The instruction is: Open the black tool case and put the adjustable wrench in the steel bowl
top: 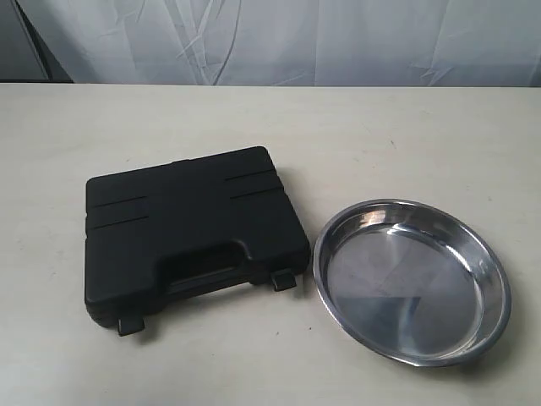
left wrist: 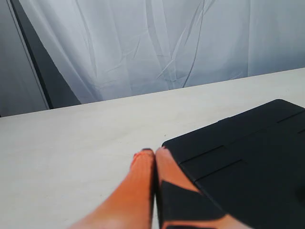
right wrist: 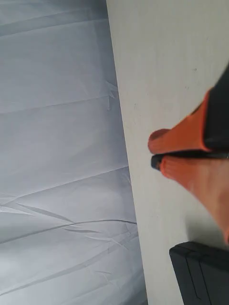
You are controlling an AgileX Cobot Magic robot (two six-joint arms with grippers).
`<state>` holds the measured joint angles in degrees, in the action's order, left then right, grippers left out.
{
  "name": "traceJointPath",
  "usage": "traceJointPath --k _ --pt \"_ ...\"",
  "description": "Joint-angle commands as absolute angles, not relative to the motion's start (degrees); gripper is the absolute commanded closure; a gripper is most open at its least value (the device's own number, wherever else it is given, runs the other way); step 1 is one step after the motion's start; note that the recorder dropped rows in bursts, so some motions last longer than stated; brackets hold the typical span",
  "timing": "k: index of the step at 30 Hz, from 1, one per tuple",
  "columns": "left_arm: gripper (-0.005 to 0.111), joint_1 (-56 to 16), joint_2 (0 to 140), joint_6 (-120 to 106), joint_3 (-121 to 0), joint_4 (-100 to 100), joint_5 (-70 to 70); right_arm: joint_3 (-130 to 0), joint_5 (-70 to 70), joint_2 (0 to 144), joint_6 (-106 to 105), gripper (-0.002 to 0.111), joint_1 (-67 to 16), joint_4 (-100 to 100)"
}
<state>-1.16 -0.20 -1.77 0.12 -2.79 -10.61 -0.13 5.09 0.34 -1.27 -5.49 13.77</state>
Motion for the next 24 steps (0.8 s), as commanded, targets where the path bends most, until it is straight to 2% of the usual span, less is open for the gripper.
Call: traceJointPath --k 1,7,13,17,19,24 --pt "0.106 -1.2 0.0 -1.7 0.0 -2.7 -10.3 0.0 4.8 0.0 -1.3 0.108 -5.2 13.6" --pt "0.106 -1.2 0.0 -1.7 0.0 -2.7 -10.3 0.0 1.8 0.0 -0.8 0.108 -5.2 15.5" --pt "0.106 -1.2 0.0 -1.7 0.0 -2.7 -10.3 -0.6 -2.7 0.0 14.1 0.108 -5.2 46.0" --pt "0.106 -1.2 0.0 -1.7 0.0 -2.7 -10.3 -5.4 2.1 0.0 14.1 0.108 -5.4 48.1" --pt "0.106 -1.2 0.0 -1.7 0.0 -2.7 -10.3 -9.3 4.5 0.0 10.6 0.108 -5.5 47.3" --pt "0.106 -1.2 0.0 -1.7 0.0 -2.7 -10.3 -21.6 9.9 1.9 -14.2 0.108 -5.5 44.2"
